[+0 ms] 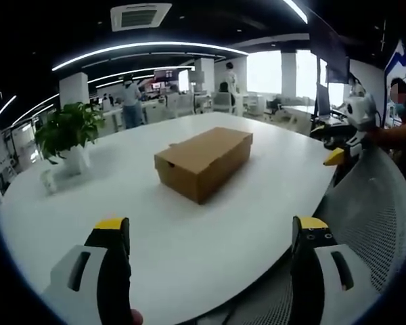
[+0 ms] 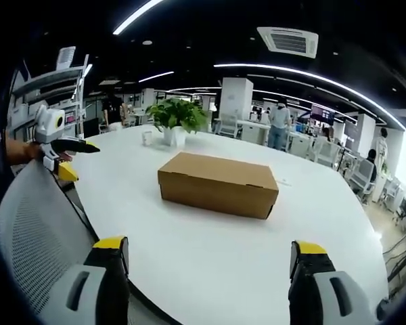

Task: Operate the shoe box by opening the lid, removing the specified soft item, and placing it in the target area until the item is outside and the box remains undamaged.

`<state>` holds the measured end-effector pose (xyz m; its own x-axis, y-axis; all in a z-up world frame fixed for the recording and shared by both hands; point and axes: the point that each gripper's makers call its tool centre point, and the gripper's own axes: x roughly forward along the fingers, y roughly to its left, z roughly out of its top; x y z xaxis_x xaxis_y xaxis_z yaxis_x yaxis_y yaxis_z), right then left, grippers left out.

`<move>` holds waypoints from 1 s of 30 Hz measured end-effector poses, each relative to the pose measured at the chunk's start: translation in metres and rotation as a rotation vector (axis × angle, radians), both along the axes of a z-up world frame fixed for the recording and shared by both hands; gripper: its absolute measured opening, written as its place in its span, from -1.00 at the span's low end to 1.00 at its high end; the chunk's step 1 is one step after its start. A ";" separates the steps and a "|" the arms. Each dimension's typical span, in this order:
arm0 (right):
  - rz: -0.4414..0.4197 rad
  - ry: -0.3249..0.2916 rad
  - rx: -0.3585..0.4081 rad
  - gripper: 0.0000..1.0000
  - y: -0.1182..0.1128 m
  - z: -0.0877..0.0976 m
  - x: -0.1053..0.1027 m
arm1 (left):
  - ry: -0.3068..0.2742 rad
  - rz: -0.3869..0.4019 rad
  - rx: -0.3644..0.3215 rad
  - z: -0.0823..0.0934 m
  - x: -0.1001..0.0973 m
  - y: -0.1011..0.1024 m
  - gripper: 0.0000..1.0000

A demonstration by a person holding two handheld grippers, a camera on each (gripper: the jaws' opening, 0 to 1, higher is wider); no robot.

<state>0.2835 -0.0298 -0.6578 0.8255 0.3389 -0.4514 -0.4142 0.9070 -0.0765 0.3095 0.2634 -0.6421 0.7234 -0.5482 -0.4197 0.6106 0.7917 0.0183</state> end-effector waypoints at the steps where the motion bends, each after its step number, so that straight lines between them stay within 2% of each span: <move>1: 0.002 -0.002 0.002 0.99 0.000 0.002 0.002 | -0.001 0.000 -0.002 0.001 0.001 0.000 0.98; 14: 0.027 -0.019 -0.016 0.99 -0.006 0.010 0.030 | -0.010 0.004 -0.025 0.009 0.033 -0.003 0.98; 22: 0.020 -0.024 -0.024 0.99 -0.011 0.013 0.032 | -0.005 -0.003 -0.038 0.007 0.035 -0.005 0.98; 30: 0.037 -0.021 -0.047 0.99 -0.015 0.012 0.039 | -0.003 0.006 -0.047 0.005 0.047 -0.013 0.98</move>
